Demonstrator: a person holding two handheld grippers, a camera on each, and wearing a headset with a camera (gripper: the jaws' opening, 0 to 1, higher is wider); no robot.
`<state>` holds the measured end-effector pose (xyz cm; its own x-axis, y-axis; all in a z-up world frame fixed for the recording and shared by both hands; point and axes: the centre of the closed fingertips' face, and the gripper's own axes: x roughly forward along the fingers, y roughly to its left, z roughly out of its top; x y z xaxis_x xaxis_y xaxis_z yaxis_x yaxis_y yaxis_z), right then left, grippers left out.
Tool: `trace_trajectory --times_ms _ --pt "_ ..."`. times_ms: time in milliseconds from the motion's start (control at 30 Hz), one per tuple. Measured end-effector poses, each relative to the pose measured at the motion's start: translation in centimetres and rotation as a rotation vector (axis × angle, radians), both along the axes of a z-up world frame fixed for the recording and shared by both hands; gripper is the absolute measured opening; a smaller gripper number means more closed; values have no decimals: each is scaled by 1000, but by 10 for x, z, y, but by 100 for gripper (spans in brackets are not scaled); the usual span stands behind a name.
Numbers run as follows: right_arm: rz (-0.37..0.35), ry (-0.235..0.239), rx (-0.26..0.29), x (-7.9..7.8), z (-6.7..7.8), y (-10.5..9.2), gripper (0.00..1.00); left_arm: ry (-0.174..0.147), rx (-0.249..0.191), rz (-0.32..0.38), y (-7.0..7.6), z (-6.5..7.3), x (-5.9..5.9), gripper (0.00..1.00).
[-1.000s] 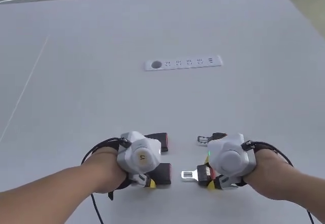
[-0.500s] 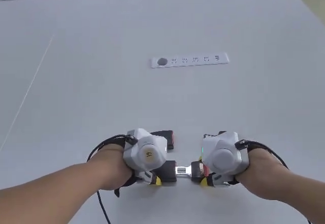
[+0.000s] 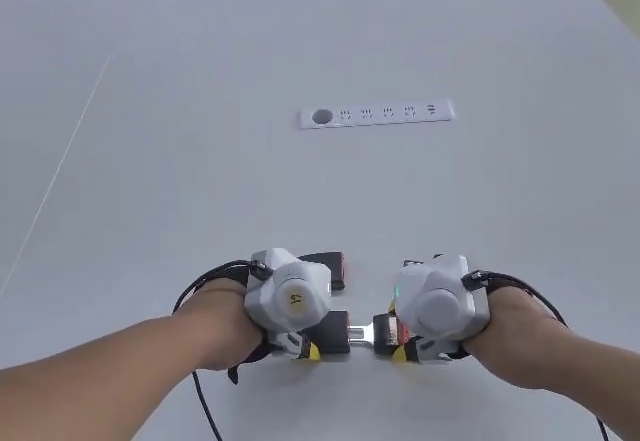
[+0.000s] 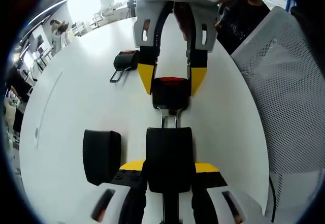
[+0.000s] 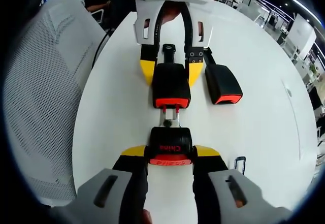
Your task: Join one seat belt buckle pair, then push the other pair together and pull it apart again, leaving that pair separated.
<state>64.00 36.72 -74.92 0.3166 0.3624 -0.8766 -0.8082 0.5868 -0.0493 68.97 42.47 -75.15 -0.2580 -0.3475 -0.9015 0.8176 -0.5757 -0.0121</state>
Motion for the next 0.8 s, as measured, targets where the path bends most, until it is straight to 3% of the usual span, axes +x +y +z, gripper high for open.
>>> trace_trajectory --times_ms 167,800 --pt "-21 -8 23 4 1 4 31 6 -6 7 0 0 0 34" --pt "-25 6 16 9 -1 7 29 22 -25 4 0 -2 0 33"
